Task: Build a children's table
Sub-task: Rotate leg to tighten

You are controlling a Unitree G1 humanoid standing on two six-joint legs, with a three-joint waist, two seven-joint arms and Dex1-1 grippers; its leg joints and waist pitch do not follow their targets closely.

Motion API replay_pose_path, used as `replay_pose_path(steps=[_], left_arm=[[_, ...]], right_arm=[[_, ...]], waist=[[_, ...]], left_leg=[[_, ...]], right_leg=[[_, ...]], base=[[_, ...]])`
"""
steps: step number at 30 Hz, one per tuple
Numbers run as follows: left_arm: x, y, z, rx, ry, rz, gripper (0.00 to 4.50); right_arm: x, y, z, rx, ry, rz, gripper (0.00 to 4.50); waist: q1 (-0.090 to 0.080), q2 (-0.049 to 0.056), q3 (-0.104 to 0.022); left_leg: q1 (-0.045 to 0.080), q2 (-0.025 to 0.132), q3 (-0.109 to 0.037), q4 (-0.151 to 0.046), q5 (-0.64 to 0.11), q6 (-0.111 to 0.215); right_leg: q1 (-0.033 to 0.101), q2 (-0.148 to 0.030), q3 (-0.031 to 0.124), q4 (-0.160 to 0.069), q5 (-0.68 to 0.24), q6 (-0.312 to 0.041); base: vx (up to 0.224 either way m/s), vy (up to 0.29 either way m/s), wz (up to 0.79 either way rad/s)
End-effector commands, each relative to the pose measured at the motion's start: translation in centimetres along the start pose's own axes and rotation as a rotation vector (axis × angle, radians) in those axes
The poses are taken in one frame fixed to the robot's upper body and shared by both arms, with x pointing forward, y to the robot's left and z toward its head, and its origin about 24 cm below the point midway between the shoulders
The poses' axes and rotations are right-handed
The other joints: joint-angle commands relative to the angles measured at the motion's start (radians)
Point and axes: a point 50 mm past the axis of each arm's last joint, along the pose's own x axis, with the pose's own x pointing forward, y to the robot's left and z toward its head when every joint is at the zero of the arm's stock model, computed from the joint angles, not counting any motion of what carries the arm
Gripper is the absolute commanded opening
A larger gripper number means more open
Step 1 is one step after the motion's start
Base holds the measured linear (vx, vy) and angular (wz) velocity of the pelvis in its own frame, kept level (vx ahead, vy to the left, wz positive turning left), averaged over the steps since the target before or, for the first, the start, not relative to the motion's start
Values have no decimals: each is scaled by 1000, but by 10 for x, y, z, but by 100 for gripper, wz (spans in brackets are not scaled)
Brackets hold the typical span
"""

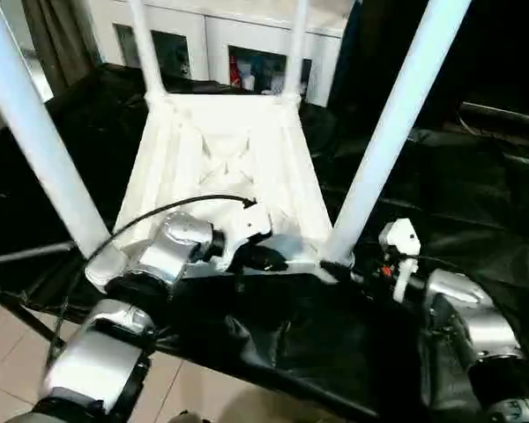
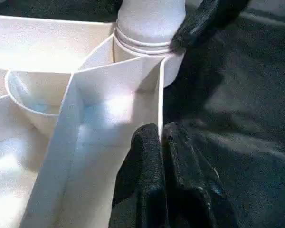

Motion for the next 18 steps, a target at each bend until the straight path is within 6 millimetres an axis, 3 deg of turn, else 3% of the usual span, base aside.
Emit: replay_pose_path(steps=[1, 6, 10, 18], left_arm=[[2, -7, -2, -11, 2, -76, 0], [-2, -8, -4, -19, -4, -94, 0], [-2, -10, -4, -20, -15, -100, 0], [5, -7, 0, -4, -37, -28, 0]], right_arm=[[9, 14, 0, 7, -2, 146, 349], [8, 12, 1, 25, -12, 153, 306], [9, 13, 5, 42, -28, 181, 275], [8, 18, 3, 70, -32, 181, 261]], waist=[[6, -5, -49], [8, -4, -48], [13, -11, -49], [23, -10, -48]], left_leg=[[11, 30, -7, -61, -254, 81], [12, 32, -6, -62, -254, 71], [12, 31, -5, -59, -236, 71], [14, 31, -4, -58, -221, 75]], right_leg=[[45, -41, 25, -55, -156, -262], [43, -43, 26, -55, -166, -267], [44, -43, 26, -52, -153, -265], [43, -44, 27, -52, -150, -256]], base=[[0, 0, 0], [0, 0, 0], [0, 0, 0], [0, 0, 0]])
